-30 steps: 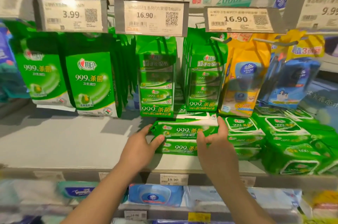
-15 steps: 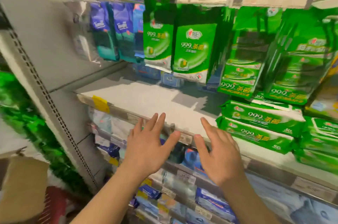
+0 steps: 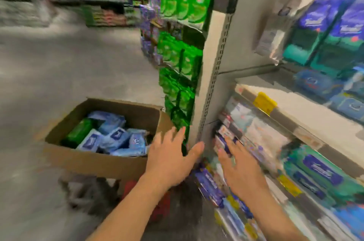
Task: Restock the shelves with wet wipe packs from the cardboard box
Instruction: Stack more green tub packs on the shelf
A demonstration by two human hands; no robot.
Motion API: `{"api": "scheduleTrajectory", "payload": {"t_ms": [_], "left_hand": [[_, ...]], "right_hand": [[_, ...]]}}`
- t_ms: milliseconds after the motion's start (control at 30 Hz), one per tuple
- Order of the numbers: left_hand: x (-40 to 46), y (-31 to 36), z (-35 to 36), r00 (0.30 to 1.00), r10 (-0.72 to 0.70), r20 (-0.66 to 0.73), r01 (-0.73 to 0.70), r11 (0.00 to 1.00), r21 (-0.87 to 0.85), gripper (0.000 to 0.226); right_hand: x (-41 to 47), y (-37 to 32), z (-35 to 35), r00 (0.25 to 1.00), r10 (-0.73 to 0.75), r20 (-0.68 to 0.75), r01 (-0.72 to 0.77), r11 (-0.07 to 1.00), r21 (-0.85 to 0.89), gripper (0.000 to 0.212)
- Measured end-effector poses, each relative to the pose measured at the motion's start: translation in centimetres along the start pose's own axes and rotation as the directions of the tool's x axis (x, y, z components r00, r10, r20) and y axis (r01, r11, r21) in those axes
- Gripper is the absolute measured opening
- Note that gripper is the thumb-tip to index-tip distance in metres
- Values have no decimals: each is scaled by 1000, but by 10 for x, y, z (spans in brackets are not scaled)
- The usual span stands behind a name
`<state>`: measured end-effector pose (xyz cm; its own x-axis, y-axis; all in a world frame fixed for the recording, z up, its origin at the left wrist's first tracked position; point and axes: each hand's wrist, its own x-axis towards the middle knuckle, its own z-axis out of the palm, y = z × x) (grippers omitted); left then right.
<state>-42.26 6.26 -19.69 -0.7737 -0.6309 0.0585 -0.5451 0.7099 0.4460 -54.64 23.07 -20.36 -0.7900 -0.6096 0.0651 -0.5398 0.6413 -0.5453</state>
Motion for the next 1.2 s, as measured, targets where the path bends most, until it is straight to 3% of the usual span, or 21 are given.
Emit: {"api": "scheduleTrajectory", "payload": {"t_ms": [100,233,367,500,567,667,867,1200], "left_hand": [[-2,-68,-17,995,-99,-17,99,995,-16,107],[-6,-142,-37,980,-186,-65,186,983,-14,106],[-2,-191,-61,957,-277,-90,276,961,-27,96],[17,-239,-67,925,-367,-105,357,929,-102,110],[33,-264,-65,907,-411,-93,400,909,-112,112],[58,-297,-69,888,-433,-156,426,901,-78,110],[102,-352,-104,828,-519,-212,473,850,-231,91],[155,-454,-134,771,-618,-151,544,764,-347,96]], "right_hand": [[18,-41,52,998,-35,54,33,999,39,104],[32,-99,97,983,-90,160,84,996,42,88],[57,-139,132,960,-160,229,151,987,54,96],[92,-171,170,928,-213,304,192,976,98,64],[114,-185,192,917,-234,324,201,971,133,60],[153,-209,222,896,-248,368,194,965,178,58],[219,-260,271,849,-288,444,180,946,270,57],[273,-331,374,711,-446,545,392,893,220,48]]}}
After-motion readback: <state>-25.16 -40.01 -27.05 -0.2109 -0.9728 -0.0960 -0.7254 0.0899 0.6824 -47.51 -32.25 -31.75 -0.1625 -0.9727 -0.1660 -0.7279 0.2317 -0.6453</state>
